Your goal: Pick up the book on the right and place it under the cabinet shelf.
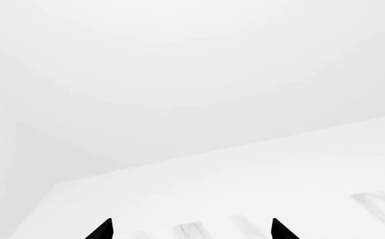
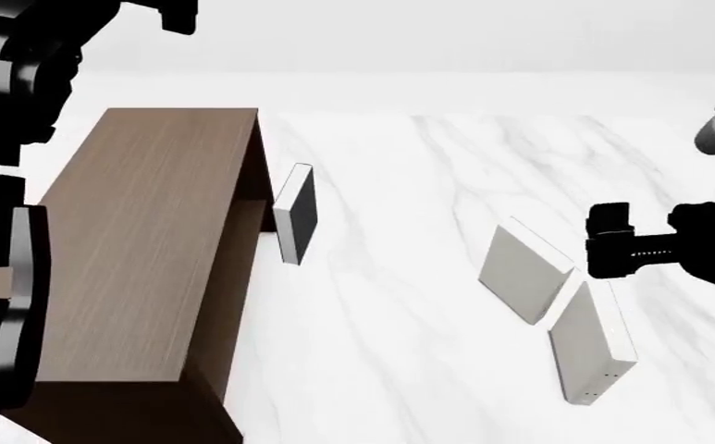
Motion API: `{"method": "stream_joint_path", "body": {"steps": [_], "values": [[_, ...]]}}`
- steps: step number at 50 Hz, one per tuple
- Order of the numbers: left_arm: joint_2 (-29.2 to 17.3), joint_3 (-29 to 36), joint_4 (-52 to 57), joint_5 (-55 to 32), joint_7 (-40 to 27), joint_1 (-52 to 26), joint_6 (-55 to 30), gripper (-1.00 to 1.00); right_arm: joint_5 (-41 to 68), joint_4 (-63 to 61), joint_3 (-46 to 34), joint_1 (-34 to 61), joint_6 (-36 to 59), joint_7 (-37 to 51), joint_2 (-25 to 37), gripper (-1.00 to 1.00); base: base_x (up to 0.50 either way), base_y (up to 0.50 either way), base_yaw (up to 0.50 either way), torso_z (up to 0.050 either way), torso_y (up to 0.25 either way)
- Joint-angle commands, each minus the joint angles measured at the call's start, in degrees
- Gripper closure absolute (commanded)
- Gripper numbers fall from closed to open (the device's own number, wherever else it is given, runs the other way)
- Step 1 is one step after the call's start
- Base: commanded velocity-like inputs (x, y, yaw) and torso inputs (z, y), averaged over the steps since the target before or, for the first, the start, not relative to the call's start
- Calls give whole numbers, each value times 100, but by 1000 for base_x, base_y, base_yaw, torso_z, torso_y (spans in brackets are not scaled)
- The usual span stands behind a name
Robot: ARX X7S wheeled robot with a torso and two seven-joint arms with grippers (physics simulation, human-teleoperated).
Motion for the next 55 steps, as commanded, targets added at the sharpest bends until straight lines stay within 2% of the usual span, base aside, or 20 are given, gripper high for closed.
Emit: {"method": "stream_joint_path", "body": {"steps": [1,25,55], "values": [[-27,24,73,-6,3,6,-46,-100,670,23,116,-457,-256,274,366,-100,0,0,0,0,0],[-13,128,37,24,-7,62,5,-100,-1169,671,163,-982,-790,-1157,92,-100,0,0,0,0,0],[-32,198,-27,39,-27,110,56,-100,-2801,1772,-517,-1210,-1781,-2511,-431,-100,0,0,0,0,0]]}}
